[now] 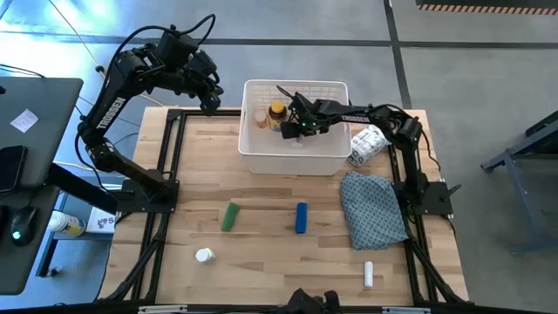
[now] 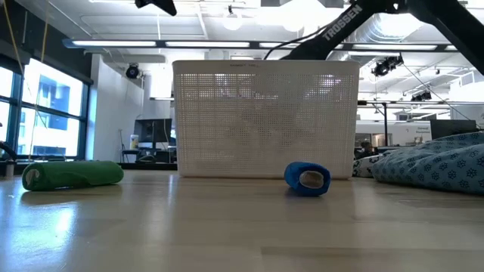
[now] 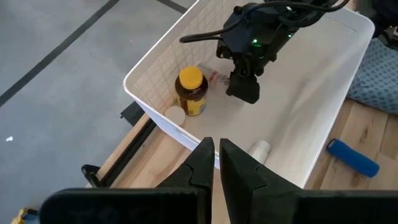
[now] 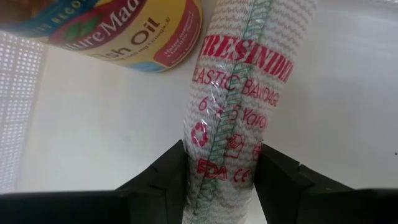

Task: Pick & place medical supplies in basket/bin
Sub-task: Put the white bandage into the white bin, then put the green bandage into the white bin

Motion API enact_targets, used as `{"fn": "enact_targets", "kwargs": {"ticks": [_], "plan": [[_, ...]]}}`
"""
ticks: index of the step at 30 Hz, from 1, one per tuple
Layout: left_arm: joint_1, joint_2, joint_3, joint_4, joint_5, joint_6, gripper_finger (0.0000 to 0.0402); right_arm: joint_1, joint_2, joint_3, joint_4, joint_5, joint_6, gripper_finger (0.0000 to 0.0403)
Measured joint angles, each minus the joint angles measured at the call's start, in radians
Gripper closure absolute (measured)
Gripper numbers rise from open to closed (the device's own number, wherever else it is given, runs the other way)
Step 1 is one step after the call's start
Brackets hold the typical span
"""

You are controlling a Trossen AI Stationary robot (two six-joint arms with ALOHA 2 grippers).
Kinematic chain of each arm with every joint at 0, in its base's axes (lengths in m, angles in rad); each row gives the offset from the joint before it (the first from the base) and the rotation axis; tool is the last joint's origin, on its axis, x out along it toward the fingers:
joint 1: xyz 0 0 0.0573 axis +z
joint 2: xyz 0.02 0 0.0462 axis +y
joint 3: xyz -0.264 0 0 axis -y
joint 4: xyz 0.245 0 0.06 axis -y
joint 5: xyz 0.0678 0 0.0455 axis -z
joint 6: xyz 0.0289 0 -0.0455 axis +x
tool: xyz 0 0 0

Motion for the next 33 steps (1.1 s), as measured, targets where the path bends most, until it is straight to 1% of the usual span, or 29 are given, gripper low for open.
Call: {"fn": "enact_targets", "kwargs": {"ticks": [10,13,17,20,24,30,33], "plan": [[0.000,0.000,0.000,0.003,0.001,0.008,0.0339,0.001,0.000,0.000,0.013,-0.009,-0.003,0.0249],[0.000,0.000,-0.007,0.006,0.001,0.010,0.0339,0.001,0.000,0.000,0.021,-0.012,-0.003,0.0229],[0.000,0.001,-0.015,0.000,0.001,0.011,0.0339,0.001,-0.001,0.000,0.022,-0.028,-0.003,0.0186],[0.000,0.001,-0.015,0.000,0.002,0.018,0.0339,0.001,-0.005,0.000,0.022,-0.058,-0.002,0.0159],[0.000,0.001,-0.015,0.000,0.006,0.042,0.0339,0.001,-0.043,0.000,0.022,-0.061,-0.001,0.0145],[0.000,0.001,-0.015,0.002,0.006,0.086,0.0339,0.001,-0.137,0.000,0.022,-0.018,-0.002,0.0144],[0.000,0.001,-0.015,0.001,0.007,0.087,0.0339,0.006,-0.194,0.000,0.025,-0.018,-0.003,0.0144]]}}
